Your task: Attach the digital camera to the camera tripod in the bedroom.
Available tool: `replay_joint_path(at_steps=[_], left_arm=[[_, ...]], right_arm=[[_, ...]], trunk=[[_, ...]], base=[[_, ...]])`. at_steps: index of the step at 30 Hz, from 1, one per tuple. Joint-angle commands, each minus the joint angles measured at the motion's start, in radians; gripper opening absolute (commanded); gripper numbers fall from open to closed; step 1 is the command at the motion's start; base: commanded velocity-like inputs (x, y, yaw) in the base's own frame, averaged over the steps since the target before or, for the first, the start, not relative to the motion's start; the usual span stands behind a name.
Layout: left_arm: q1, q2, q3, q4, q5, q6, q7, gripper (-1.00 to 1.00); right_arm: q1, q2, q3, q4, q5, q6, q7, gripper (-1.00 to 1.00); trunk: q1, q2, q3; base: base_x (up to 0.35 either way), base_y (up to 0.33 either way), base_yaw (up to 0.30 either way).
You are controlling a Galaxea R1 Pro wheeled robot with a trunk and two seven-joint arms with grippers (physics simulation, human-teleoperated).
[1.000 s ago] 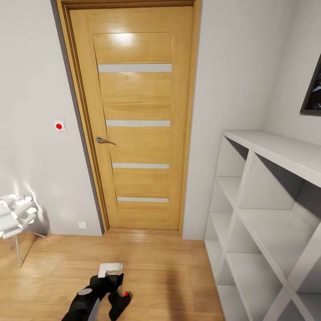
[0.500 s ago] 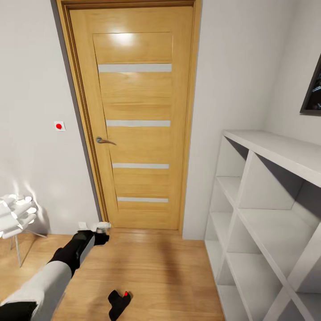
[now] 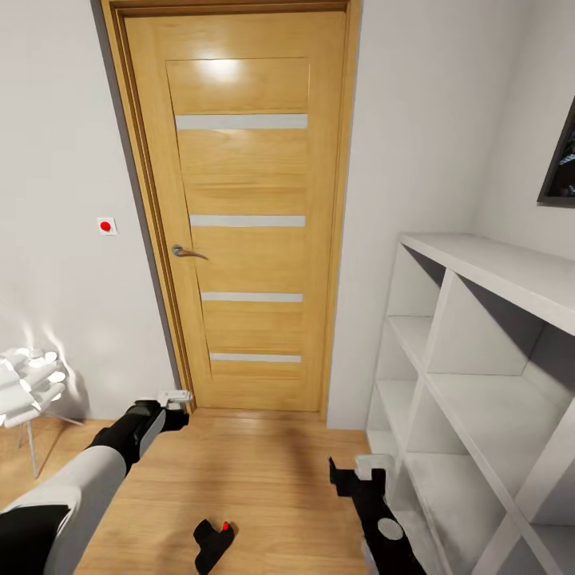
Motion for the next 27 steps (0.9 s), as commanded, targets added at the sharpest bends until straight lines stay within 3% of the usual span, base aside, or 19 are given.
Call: replay_joint_path(at_steps=[1,4,5,9,12,17,27], left_arm=[[-0.001,-0.002,0.000,0.002,0.001,0.006,0.000,1.00],[-0.001,-0.006,-0.001,0.030,0.002,0.006,-0.003,1.00],[-0.001,-0.009,-0.001,0.047,0.003,0.005,-0.004,1.00],[-0.001,-0.014,-0.002,0.080,0.005,0.006,-0.006,1.00],[-0.001,-0.023,-0.002,0.088,0.006,0.006,-0.006,1.00],[-0.002,-0.037,-0.002,0.092,0.007,0.007,-0.004,1.00],[-0.003,-0.039,-0.002,0.093,0.006,0.008,-0.002,1.00]], right_arm=[[-0.060,0.000,0.000,0.016,0.013,0.045,-0.007,1.00],[-0.222,0.000,0.000,0.120,0.017,0.133,-0.015,1.00],[-0.309,0.000,-0.001,0.202,0.018,0.159,-0.021,1.00],[-0.549,0.000,-0.002,0.447,0.019,0.190,-0.031,1.00],[-0.633,0.000,-0.002,0.530,0.020,0.195,-0.033,1.00],[-0.681,0.000,-0.002,0.576,0.020,0.194,-0.031,1.00],[-0.691,0.000,0.000,0.542,0.020,0.159,0.051,1.00]], trunk=[[0.000,-0.001,-0.001],[0.000,-0.001,-0.001],[0.000,-0.001,-0.001],[0.000,-0.001,-0.001],[0.000,-0.001,-0.001],[0.000,-0.001,-0.001],[0.000,-0.001,-0.001]], base=[[0.000,0.000,0.000],[0.000,0.000,0.000],[0.000,0.000,0.000],[0.000,0.000,0.000],[0.000,0.000,0.000],[0.000,0.000,0.000],[0.000,0.000,0.000]])
